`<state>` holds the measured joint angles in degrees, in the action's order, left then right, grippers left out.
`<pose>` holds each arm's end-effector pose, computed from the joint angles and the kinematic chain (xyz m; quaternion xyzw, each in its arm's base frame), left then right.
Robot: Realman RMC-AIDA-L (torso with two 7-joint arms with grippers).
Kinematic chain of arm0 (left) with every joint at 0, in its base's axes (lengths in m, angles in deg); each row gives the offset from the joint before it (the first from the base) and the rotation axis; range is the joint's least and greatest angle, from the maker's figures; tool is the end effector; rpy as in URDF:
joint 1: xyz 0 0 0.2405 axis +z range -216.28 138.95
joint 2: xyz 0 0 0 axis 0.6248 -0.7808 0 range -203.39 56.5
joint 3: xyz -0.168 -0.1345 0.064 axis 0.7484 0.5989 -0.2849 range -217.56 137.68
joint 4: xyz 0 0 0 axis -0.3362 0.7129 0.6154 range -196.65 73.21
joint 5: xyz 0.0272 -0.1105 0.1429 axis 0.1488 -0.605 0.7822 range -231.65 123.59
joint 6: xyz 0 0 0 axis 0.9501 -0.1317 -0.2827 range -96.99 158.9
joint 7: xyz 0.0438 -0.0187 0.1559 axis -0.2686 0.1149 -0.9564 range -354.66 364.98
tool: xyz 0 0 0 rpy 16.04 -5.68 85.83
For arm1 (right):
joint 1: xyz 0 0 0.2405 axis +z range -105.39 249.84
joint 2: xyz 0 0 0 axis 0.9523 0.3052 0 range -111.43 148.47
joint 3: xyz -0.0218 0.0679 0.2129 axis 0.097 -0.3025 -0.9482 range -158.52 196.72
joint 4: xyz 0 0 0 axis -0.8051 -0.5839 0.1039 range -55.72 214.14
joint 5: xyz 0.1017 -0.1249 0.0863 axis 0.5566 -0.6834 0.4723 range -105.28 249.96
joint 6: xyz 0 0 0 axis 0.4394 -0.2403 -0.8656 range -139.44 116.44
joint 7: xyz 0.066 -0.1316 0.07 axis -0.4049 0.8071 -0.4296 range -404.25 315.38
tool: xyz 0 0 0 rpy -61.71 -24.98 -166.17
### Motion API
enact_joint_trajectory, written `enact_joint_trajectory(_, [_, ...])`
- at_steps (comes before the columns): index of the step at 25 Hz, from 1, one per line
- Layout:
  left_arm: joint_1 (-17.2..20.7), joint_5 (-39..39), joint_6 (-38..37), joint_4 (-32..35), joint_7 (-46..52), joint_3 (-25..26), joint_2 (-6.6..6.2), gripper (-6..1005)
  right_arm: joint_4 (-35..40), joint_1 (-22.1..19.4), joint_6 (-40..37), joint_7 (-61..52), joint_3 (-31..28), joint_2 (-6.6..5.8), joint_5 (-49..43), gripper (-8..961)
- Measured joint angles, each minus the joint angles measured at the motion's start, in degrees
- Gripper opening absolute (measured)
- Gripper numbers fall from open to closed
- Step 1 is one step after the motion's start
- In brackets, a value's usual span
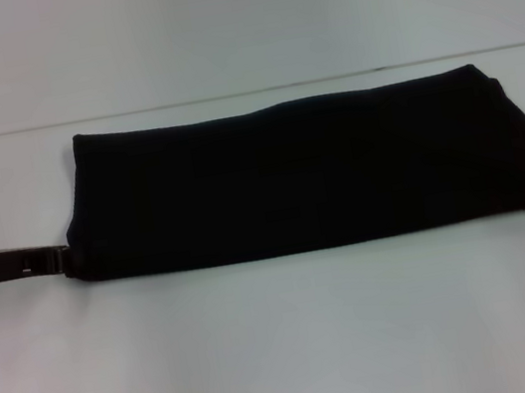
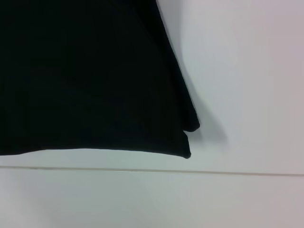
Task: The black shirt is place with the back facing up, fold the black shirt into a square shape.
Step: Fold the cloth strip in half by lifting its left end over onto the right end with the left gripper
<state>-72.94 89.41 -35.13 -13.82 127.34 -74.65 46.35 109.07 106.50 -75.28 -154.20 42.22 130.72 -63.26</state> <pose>-0.2842 0.3538 0.0325 -0.8110 -0.4980 -0.0597 0.3011 0.3176 0.3474 0.0462 -0.7797 0.5310 0.1342 0.3036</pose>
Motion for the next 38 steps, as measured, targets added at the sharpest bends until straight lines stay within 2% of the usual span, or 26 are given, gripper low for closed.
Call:
enact_joint_trajectory(3, [0.1,0.0,0.0,0.2,0.2,0.1,0.00,1,0.2,-0.6,-0.4,0.0,-0.2,-0.24,0.4,10])
enact_joint_trajectory(20, [0.4,0.4,-0.6,0.5,0.0,0.7,-0.26,2,0.3,-1.2,-1.8,0.6,-0.3,-0.33,0.9,19])
enact_joint_trajectory(28, [0.4,0.6,-4.5,1.5,1.5,1.4,-0.91,10,1.5,-2.1,-3.1,0.7,-3.3,-0.32,1.5,29])
enact_joint_trajectory(33, [2.1,0.7,-5.6,5.5,3.8,1.8,-0.97,17,5.6,-4.7,-7.4,0.9,-5.8,-0.21,5.9,241])
enact_joint_trajectory(38, [2.7,0.5,-9.0,7.2,5.0,4.4,-1.02,225,6.1,-7.0,-12.9,5.5,-6.6,-0.39,14.2,356])
